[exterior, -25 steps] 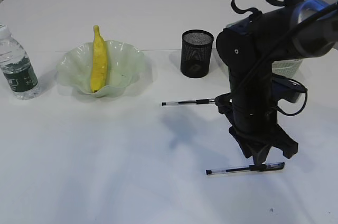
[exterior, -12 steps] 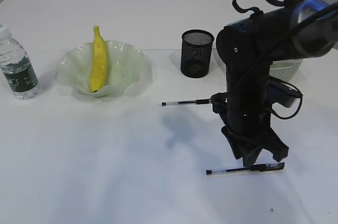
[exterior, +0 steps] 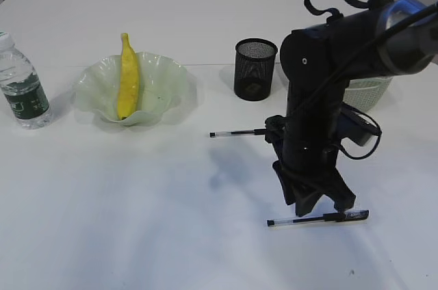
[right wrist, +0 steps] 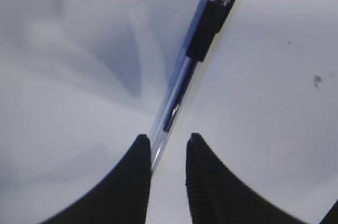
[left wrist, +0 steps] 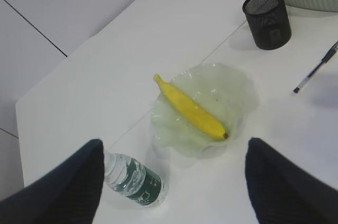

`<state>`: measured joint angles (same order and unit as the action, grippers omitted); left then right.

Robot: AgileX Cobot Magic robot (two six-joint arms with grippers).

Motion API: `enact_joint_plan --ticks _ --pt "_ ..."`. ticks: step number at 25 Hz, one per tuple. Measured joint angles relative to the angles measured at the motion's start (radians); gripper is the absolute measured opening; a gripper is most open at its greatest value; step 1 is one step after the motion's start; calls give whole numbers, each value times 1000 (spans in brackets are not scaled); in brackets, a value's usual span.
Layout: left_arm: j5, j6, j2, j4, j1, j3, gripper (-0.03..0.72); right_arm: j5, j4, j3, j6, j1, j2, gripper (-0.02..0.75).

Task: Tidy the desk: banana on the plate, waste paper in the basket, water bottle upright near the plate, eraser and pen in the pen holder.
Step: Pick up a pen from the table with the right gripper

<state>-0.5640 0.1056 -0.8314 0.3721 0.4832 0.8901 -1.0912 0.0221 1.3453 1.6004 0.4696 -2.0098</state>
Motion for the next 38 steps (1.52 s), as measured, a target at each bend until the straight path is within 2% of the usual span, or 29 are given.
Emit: enact_joint_plan --ticks 9,15,24,38 --pt "14 0 0 0 0 0 593 -39 43 0 16 0 0 176" --pt "14 0 0 0 0 0 593 -37 1 0 46 0 -2 176" --pt "14 0 0 0 0 0 593 6 8 0 48 0 -36 176" --pt "22 0 0 0 0 0 593 -34 -32 0 63 0 -36 176"
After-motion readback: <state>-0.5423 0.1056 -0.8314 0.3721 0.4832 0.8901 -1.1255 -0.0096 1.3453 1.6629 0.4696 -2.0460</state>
